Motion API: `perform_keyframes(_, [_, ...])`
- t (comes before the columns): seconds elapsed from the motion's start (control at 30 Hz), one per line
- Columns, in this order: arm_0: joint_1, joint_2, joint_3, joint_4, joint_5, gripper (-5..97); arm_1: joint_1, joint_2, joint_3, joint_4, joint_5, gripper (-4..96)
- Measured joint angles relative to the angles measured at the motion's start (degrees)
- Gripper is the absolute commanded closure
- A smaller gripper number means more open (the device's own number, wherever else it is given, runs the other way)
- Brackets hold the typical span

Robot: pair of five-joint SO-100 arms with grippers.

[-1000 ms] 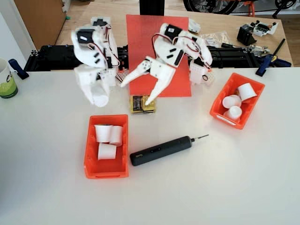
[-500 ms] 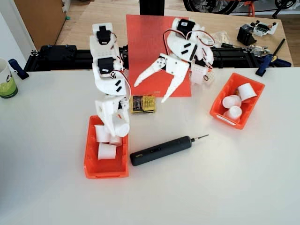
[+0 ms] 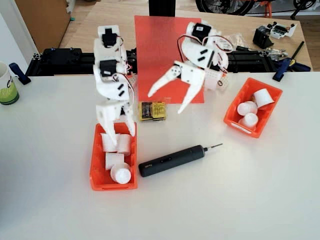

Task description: Sort the coffee pods, blue into left, red into right

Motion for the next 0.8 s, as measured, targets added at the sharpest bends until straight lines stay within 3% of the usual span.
perform_keyframes(0.17, [3.1,3.1,-13.2,22.9,-6.9,69,-7.4,0.2,-0.2,0.0,7.4,55.6])
perform_keyframes(0.37, [8.7,22.8,1.8,26.6,-21.4,70,-13.3,2.5,-0.6,0.0,21.7,52.3])
perform_keyframes(0.5, [9.7,34.0,9.7,26.8,-27.2,71,-13.3,3.7,-7.1,0.0,38.2,54.3])
perform_keyframes(0.63, [11.3,45.6,18.5,24.5,-39.6,73,-12.9,6.4,-8.4,0.0,58.4,53.9])
perform_keyframes(0.7, [11.1,51.9,24.2,21.4,-45.2,74,-12.4,6.4,-8.4,0.0,65.5,54.7])
perform_keyframes(0.8, [10.7,61.2,34.9,15.1,-47.8,76,-13.3,6.4,-8.3,0.0,75.1,55.5])
